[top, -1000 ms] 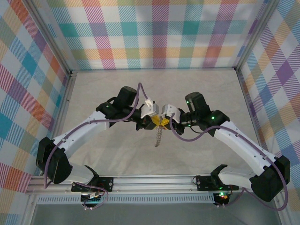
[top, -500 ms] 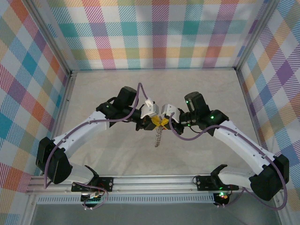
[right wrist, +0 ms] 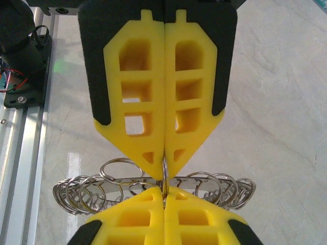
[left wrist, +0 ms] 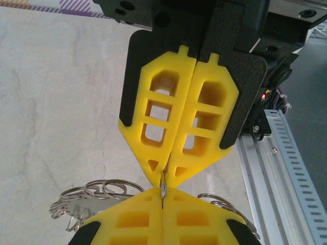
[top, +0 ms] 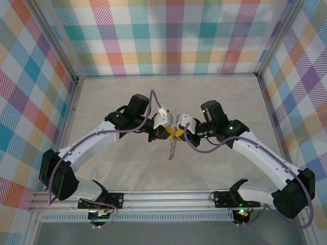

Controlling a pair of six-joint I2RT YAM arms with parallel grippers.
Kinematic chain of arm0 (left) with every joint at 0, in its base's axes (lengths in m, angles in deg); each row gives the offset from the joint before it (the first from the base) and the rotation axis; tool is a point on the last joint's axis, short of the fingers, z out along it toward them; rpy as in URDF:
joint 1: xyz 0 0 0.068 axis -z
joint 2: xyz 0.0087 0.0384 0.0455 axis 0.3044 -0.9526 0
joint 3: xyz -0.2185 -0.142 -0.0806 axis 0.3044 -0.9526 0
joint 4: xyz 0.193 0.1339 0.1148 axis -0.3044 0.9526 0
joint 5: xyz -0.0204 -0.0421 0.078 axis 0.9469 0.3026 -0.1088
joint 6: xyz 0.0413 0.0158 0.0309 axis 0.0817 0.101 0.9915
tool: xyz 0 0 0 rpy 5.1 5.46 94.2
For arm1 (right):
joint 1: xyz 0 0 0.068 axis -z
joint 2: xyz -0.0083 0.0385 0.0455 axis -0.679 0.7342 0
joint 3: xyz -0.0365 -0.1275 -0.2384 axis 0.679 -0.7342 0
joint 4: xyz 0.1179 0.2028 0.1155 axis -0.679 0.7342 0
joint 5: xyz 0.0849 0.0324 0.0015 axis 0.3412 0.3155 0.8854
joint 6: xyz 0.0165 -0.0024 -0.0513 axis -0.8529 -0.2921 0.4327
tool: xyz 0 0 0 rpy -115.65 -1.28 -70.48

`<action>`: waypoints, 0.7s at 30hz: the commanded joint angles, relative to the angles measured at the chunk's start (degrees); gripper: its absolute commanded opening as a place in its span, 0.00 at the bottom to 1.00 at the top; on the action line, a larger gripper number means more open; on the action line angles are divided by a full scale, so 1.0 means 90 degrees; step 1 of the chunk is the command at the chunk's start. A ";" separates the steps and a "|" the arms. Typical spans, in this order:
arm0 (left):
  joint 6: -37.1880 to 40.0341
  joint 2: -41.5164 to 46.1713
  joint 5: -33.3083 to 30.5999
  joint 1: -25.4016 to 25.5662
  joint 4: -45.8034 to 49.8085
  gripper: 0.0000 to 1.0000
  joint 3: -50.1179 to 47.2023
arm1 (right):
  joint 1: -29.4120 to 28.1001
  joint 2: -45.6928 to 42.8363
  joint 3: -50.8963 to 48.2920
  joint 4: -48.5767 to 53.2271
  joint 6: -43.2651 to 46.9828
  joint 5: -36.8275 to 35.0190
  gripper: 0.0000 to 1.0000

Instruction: Put the keys on the keyring

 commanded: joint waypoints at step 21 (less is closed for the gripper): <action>-0.1795 0.0509 0.1179 0.0003 -0.3750 0.00 -0.1116 | -0.0005 -0.0629 -0.0575 -0.1434 -0.0604 0.0420 0.11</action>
